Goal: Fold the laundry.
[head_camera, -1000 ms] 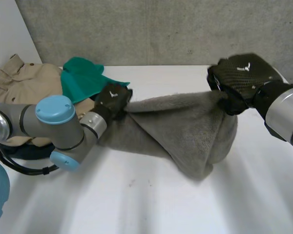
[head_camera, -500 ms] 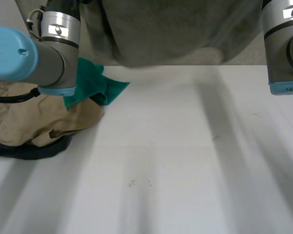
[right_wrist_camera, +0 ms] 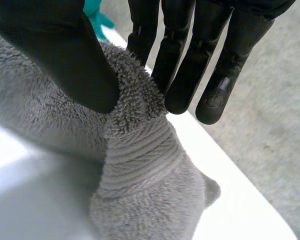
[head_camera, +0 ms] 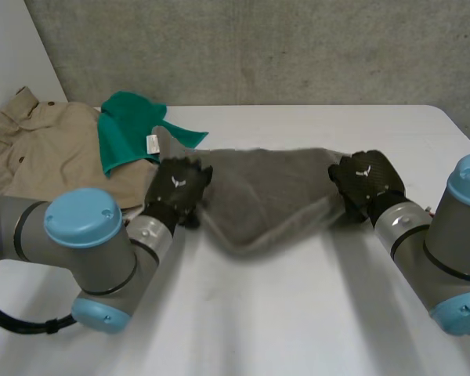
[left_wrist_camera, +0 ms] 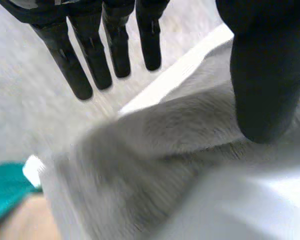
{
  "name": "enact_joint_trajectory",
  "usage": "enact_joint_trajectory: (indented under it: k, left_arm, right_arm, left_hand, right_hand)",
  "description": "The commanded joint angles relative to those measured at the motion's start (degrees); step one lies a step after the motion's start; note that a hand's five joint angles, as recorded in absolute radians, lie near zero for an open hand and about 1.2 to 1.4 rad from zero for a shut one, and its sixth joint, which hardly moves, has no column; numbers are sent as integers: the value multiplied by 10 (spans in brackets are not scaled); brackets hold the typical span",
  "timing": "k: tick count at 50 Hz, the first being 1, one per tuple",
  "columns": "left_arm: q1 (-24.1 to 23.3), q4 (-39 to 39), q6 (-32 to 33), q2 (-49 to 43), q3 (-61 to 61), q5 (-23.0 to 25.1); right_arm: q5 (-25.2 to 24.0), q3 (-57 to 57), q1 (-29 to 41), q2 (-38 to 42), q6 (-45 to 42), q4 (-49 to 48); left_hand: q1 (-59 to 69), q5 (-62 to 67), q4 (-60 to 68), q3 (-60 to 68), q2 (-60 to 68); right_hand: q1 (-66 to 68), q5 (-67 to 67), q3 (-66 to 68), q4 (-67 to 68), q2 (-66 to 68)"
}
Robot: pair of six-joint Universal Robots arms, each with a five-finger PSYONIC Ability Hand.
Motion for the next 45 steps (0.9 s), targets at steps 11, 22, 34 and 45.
enact_joint_trajectory:
  k: [11, 22, 34, 45]
  left_arm:
    - [50, -134, -13, 124, -44, -12]
    - [131, -131, -28, 105, -28, 37]
    - [172, -131, 4, 63, -22, 143]
    - [169, -131, 40, 12, 2, 140]
  right_arm:
    - [2, 7, -6, 0, 13, -2]
    - [3, 5, -6, 0, 13, -2]
    - [4, 5, -7, 1, 13, -1]
    - [3, 5, -7, 1, 11, 1]
  left_hand:
    - [-106, -122, -124, -129, -127]
    - [-32, -48, -50, -55, -53]
    - [-15, -31, -33, -38, -36]
    - [252, 236, 234, 229, 231]
  right_hand:
    - [236, 139, 124, 118, 125]
    - [236, 139, 124, 118, 125]
    - [236, 139, 124, 118, 125]
    - [236, 139, 124, 118, 125]
